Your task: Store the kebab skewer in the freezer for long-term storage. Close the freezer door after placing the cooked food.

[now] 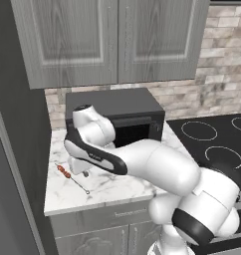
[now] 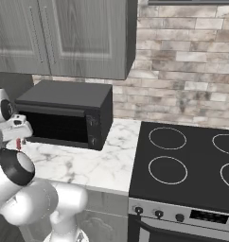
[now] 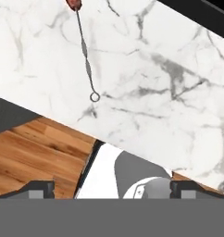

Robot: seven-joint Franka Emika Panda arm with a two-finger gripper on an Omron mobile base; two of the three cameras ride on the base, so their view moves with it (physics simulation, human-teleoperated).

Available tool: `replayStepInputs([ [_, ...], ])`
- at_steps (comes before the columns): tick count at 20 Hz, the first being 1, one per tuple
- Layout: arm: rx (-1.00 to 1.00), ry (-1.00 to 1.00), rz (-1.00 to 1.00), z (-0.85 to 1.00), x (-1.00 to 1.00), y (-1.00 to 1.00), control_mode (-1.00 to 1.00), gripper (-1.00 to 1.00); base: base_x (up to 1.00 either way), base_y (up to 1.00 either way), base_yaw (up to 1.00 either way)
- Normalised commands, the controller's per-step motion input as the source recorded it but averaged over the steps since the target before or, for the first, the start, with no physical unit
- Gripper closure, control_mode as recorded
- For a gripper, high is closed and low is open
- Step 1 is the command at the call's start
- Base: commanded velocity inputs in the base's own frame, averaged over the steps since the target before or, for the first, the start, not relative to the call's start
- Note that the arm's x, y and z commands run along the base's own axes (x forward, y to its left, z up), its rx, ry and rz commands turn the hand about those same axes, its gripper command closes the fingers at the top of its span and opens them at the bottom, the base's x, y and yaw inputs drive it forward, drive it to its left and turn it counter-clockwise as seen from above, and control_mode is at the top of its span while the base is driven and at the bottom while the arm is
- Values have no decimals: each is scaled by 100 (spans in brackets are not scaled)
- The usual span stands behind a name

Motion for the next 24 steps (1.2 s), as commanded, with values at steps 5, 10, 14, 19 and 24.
replayStepInputs([
  [5, -3, 13, 8, -49, 2, 13, -100, -100, 0, 0, 0],
  [10, -3, 1, 6, -30, 15, 9, -100, -100, 0, 0, 0],
  [14, -5, -1, 1, -22, 19, 15, -100, -100, 0, 0, 0],
  [19, 0, 0, 0, -47, 24, 20, -100, -100, 0, 0, 0],
  [24, 0, 0, 0, -41, 34, 31, -100, -100, 0, 0, 0],
])
